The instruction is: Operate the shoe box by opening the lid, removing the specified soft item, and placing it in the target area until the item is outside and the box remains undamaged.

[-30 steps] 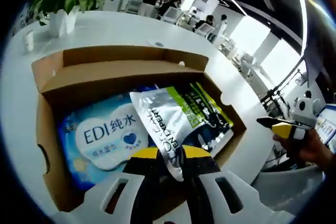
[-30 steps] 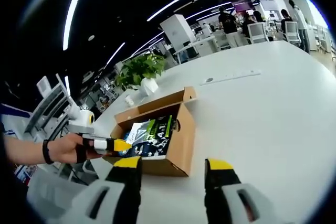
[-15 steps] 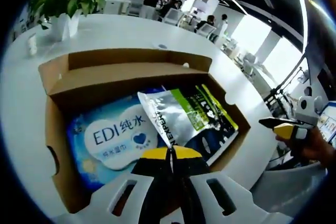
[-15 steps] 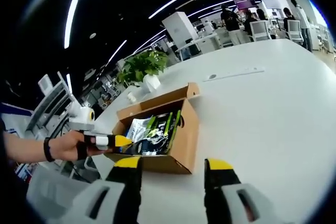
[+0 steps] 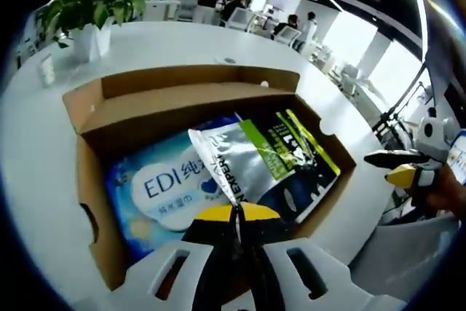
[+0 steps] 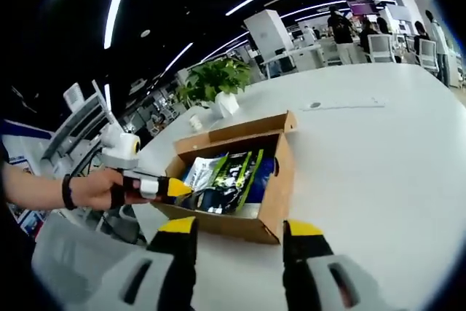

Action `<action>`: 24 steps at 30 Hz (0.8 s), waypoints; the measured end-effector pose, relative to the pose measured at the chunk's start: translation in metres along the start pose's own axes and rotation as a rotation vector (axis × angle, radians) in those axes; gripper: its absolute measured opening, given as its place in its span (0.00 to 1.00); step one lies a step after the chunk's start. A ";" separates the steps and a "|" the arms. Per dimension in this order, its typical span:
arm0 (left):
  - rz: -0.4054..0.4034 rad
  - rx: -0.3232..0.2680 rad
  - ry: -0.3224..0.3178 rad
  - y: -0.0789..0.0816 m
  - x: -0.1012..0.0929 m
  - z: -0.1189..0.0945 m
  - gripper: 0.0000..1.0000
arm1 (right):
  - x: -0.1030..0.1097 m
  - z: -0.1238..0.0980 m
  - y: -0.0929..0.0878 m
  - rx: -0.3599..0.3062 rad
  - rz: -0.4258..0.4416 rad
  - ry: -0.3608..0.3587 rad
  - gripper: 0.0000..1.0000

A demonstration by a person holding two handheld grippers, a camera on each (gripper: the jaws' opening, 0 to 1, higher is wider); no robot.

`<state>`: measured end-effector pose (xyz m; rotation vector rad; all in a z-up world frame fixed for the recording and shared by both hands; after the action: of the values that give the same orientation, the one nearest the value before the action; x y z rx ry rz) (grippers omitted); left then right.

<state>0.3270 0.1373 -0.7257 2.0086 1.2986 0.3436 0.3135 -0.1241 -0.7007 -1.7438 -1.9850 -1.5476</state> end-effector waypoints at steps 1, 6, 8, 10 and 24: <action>0.005 0.003 0.003 -0.001 0.001 0.000 0.00 | 0.001 0.002 0.002 -0.001 -0.002 0.003 0.45; 0.027 0.019 0.008 -0.004 0.004 0.000 0.00 | 0.008 0.014 0.006 0.012 -0.021 0.019 0.44; 0.026 0.017 0.006 -0.004 0.005 -0.001 0.00 | 0.010 0.021 0.006 0.021 -0.023 0.027 0.44; 0.030 0.023 0.008 -0.006 0.007 -0.001 0.00 | 0.012 0.029 0.006 0.031 -0.018 0.036 0.44; 0.023 0.032 0.005 -0.010 0.014 -0.002 0.00 | 0.026 0.063 0.006 0.076 -0.007 0.067 0.42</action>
<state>0.3258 0.1525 -0.7330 2.0519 1.2929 0.3405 0.3421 -0.0631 -0.7117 -1.6362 -1.9934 -1.4911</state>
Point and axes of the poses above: the point that each gripper's makers call its tool centre point, and the gripper's own axes: z roughly forward along the fingers, x roughly to its left, y roughly out of its top, the point moved 8 cm from there along -z, roughly backward along the fingers, and after that the axes turned 15 degrees about z, right-handed, at the moved point
